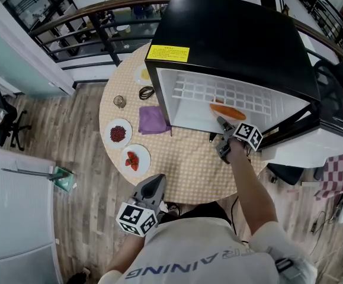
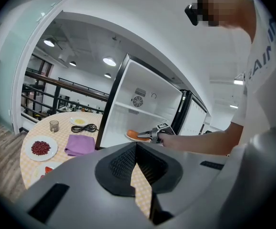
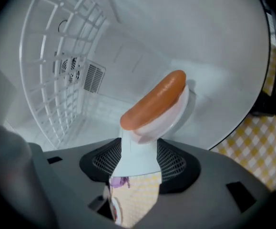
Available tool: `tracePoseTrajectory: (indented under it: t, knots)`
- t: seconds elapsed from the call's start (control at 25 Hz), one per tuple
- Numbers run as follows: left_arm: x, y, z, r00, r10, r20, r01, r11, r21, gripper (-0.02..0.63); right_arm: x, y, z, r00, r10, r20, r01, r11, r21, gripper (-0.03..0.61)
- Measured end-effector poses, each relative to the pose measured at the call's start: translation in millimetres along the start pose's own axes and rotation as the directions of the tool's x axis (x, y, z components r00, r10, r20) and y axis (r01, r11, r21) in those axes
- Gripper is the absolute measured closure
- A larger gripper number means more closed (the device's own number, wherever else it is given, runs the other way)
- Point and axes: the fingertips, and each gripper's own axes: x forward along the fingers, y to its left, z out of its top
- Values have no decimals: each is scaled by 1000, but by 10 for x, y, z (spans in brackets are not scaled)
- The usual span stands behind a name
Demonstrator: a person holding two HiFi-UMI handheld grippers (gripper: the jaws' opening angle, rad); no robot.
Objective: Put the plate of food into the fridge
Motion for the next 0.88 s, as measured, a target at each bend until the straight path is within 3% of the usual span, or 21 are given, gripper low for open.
tracePoseTrajectory:
  t: [0.16, 0.32, 0.36, 0.4, 0.56, 0.68, 0.88]
  knots:
    - [20, -5, 5, 1000, -17, 2, 17, 999, -29, 604, -133, 91, -93, 998, 10, -54, -16, 994, -109, 356]
    - [80, -68, 63, 999, -49, 13, 49, 998, -32, 604, -457, 379, -203, 984, 171, -41, -175, 974, -142, 362]
    - [102, -86, 90, 998, -57, 17, 57, 998, -24, 604, -564, 412, -230, 980, 198, -24, -200, 969, -146, 418]
    - [127, -100, 119, 998, -65, 22, 65, 998, -16, 604, -674, 426, -254, 975, 223, -2, -221, 965, -139, 521]
    - [196, -142, 224, 995, -84, 44, 84, 996, 3, 604, -1095, 434, -375, 952, 300, 62, -292, 950, -107, 557]
    - [252, -195, 305, 993, -101, 62, 100, 995, 21, 604, -1389, 477, -442, 950, 304, 69, -280, 930, -237, 557]
    - [332, -308, 436, 987, -136, 82, 130, 989, 77, 605, -1805, 674, -538, 951, 297, 80, -228, 856, -464, 557]
